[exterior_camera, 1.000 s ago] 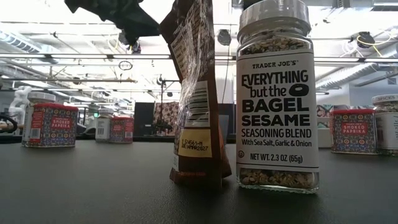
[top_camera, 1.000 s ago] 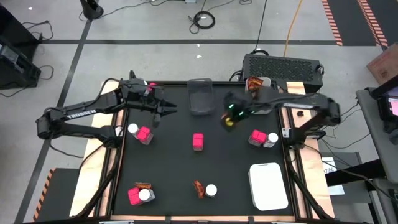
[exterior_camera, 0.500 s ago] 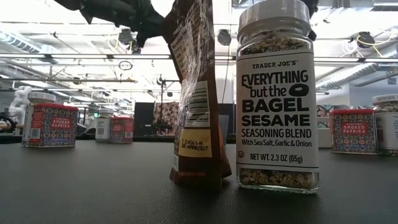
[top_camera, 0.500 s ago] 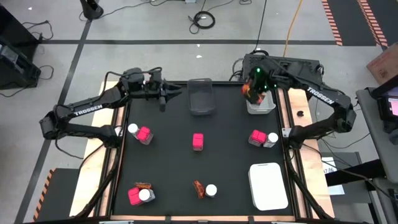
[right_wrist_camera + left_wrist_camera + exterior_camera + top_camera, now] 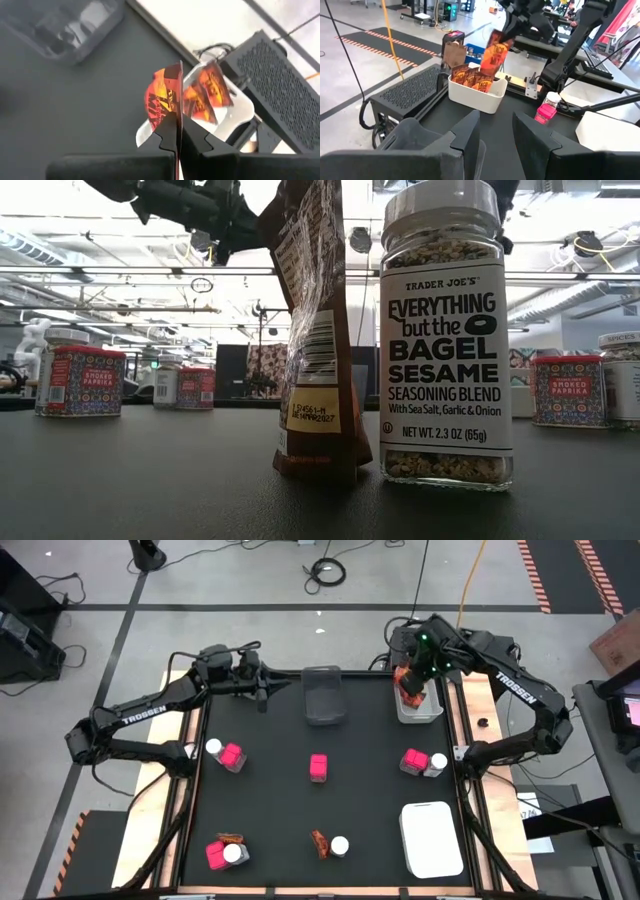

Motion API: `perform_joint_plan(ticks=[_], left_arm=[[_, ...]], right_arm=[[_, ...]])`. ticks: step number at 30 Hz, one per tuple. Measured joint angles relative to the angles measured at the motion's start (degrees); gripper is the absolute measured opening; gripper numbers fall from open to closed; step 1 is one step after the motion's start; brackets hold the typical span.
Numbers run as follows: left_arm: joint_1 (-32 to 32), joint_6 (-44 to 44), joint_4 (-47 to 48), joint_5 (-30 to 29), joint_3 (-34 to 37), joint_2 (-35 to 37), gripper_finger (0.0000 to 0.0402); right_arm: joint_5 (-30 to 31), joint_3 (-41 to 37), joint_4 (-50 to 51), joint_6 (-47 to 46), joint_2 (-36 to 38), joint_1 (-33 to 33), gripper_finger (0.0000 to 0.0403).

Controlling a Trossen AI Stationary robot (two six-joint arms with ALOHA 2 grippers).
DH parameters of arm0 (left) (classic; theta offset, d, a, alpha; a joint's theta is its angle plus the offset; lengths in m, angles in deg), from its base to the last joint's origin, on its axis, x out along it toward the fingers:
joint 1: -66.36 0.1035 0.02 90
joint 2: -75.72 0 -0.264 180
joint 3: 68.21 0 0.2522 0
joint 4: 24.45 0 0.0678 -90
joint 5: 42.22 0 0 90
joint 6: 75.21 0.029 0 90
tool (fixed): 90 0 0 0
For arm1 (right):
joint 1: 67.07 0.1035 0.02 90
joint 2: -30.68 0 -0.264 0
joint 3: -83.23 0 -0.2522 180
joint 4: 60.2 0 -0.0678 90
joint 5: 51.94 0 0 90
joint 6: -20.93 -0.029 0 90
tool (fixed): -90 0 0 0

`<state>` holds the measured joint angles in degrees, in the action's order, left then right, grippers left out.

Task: Sort spices by type
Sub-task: Put the orange seasoning pack into the top white bin

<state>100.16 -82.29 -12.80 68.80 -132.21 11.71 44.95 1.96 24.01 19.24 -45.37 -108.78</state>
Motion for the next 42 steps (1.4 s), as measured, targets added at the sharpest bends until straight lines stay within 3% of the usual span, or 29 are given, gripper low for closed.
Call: perform_joint_plan(ticks=[4, 14, 32, 42], left_arm=[[0.0, 0.3, 0.0, 0.0, 0.0, 0.0, 0.0119], [0.0, 0.4, 0.1, 0.0, 0.0, 0.0, 0.0119], [-0.1, 0.0, 5.4, 0.4, 0.0, 0.0, 0.0119], [-0.1, -0.1, 5.8, 0.4, 0.0, 0.0, 0.0119]], right_arm=[[-2.1, 0.0, 3.1, 0.5, 0.0, 0.0, 0.0000], [0.1, 0.0, 8.4, 4.1, -2.8, -0.6, 0.0000], [0.8, -0.2, 8.5, 12.0, -12.0, -3.0, 0.0000], [0.3, -8.7, 2.9, 13.8, -11.6, -3.1, 0.0000]])
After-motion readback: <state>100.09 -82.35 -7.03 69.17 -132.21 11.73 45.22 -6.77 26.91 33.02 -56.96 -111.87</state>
